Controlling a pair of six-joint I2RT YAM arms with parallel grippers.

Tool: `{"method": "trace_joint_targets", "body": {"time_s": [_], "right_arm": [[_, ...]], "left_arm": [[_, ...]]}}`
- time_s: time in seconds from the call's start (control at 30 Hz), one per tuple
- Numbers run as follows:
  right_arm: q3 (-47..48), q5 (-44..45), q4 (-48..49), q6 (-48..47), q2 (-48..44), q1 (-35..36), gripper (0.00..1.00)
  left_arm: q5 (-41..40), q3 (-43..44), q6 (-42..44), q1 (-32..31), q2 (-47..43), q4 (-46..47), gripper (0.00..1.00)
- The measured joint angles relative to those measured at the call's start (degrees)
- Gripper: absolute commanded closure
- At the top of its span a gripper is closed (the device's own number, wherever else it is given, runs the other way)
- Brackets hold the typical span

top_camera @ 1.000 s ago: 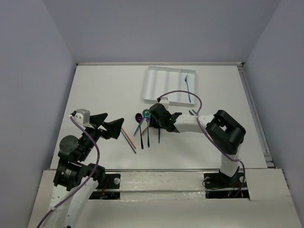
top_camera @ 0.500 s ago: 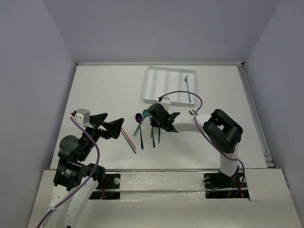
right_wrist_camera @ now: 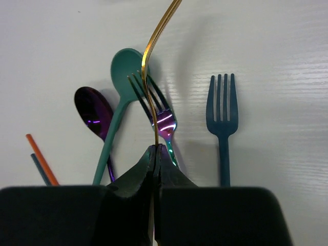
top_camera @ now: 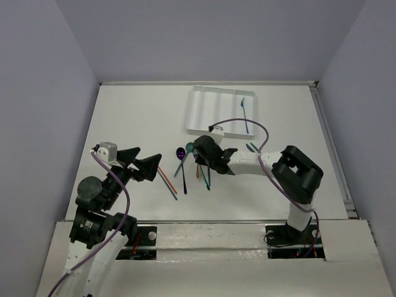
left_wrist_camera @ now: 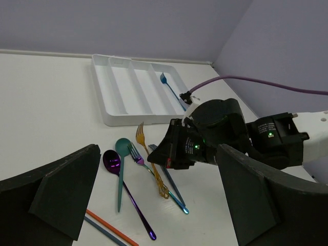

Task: Sort the eating utensils into containers

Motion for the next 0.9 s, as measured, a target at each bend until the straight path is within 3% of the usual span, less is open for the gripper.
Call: {"method": "trace_joint_targets", "body": {"time_s": [0.23,0.47,0.7,0.9], "right_arm": [[-3.4,0.2,3.9,-0.9,-7.1,1.3,1.0],[-5.8,0.1,5.4,-9.8,-15.8,-0.5,1.0],[-3.2,-9.2,5.3,-21.1,-19.1,-20.7,1.0],[4.9,-14.0,3.8,-29.8,-12.7,-30.6,1.0]], "left_arm": [[0.1,0.0,0.0,0.0,0.0,0.0,0.01],[0.1,0.0,0.0,0.0,0.0,0.0,0.01],[0.1,0.0,0.0,0.0,-0.4,0.0,0.01],[0.3,0.0,0.0,0.0,-0.3,0.0,0.01]]}}
